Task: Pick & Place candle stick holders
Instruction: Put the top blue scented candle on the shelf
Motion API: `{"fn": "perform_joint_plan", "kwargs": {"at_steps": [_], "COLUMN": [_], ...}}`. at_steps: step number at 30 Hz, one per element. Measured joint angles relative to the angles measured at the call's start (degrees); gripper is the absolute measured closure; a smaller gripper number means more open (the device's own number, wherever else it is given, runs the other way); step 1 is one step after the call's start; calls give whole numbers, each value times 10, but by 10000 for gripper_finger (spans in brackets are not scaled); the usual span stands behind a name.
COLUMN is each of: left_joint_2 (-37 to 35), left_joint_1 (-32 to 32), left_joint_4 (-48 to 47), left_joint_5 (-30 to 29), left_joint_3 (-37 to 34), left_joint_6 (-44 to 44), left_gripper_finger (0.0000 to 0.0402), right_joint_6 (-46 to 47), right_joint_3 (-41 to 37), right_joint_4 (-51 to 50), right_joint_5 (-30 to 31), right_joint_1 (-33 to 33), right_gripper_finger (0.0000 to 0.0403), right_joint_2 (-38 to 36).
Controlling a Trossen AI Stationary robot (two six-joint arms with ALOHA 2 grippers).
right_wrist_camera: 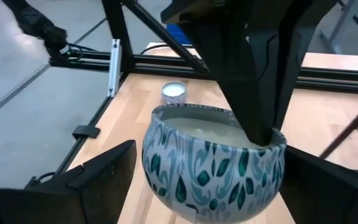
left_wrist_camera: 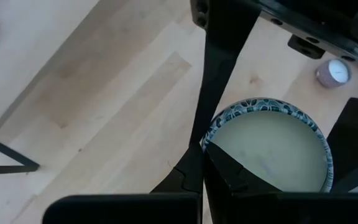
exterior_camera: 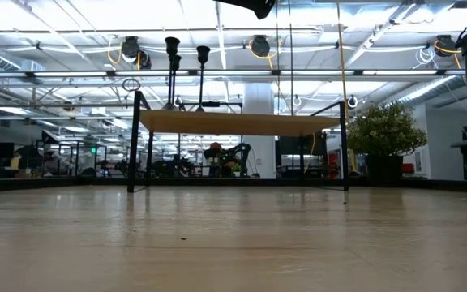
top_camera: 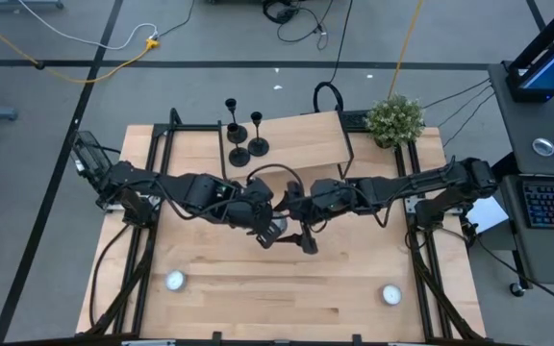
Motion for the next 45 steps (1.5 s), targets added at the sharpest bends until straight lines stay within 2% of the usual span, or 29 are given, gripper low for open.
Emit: {"fn": "perform_joint_plan", "kwargs": {"at_steps": [9, 16, 32, 39, 45], "left_joint_2": [0, -1, -1, -1, 1], "left_joint_1": [0, -1, -6, -6, -5], "left_joint_4": [5, 29, 30, 25, 31], "left_joint_5": [12, 21, 0, -22, -22], "left_joint_3": [0, -6, -8, -8, -9], "left_joint_6": [24, 52, 81, 94, 104], "left_gripper_finger": [402, 402, 402, 402, 402], "right_joint_6": [-1, 1, -3, -14, -23], "right_joint_3": [0, -1, -1, -1, 1], "right_joint_4": [2, 3, 6, 6, 13], "right_joint_5": [-15, -58, -52, -7, -6], "right_joint_1": [-1, -4, -10, -10, -15], "right_gripper_finger": [55, 55, 55, 55, 55], "right_joint_2": [0, 0, 0, 0, -1]}}
